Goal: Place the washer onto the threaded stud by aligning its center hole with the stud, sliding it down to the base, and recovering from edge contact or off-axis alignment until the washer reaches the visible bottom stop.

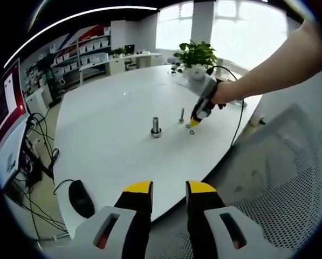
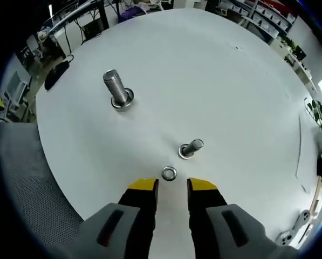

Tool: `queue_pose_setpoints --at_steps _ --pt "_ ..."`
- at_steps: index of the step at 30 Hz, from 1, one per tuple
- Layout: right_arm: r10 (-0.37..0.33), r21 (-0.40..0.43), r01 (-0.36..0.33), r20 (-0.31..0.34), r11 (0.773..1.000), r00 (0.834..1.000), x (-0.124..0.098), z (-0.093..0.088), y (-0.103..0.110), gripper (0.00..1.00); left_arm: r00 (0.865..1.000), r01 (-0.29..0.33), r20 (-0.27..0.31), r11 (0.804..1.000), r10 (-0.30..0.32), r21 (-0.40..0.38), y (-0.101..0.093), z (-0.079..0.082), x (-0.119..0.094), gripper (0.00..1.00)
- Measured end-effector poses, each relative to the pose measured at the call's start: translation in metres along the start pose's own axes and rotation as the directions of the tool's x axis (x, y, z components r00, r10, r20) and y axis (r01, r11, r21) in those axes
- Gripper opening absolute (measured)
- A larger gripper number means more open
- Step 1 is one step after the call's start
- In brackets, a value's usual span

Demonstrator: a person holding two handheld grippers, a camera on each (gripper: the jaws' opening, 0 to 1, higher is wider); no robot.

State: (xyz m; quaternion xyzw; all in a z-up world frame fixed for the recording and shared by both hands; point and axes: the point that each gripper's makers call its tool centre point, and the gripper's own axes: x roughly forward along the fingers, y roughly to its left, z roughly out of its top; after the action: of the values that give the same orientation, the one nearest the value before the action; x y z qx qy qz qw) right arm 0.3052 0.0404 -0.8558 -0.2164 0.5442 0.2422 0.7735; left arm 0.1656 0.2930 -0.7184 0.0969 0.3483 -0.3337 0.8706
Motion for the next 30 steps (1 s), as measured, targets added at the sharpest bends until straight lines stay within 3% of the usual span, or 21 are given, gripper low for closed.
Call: queue_pose_setpoints --at_steps 17,27,30 --pt "0.021 -0.036 -0.023 -0.050 0.999 0.999 -0.018 -0.016 0.027 0.26 1.000 -0.015 0.022 1.000 0.015 0.007 0.001 0.003 -0.002 0.25" --pt "0.024 -0.013 -0.024 -0.034 1.000 0.999 -0.032 -0.013 0.033 0.27 1.000 0.005 0.024 1.000 -0.005 0.015 -0.002 0.004 -0.001 0.25" --pt "0.005 -0.075 -0.011 -0.084 0.997 0.996 -0.035 -0.025 0.035 0.27 0.999 0.003 0.036 1.000 -0.003 0.012 -0.001 0.006 -0.002 0.25"
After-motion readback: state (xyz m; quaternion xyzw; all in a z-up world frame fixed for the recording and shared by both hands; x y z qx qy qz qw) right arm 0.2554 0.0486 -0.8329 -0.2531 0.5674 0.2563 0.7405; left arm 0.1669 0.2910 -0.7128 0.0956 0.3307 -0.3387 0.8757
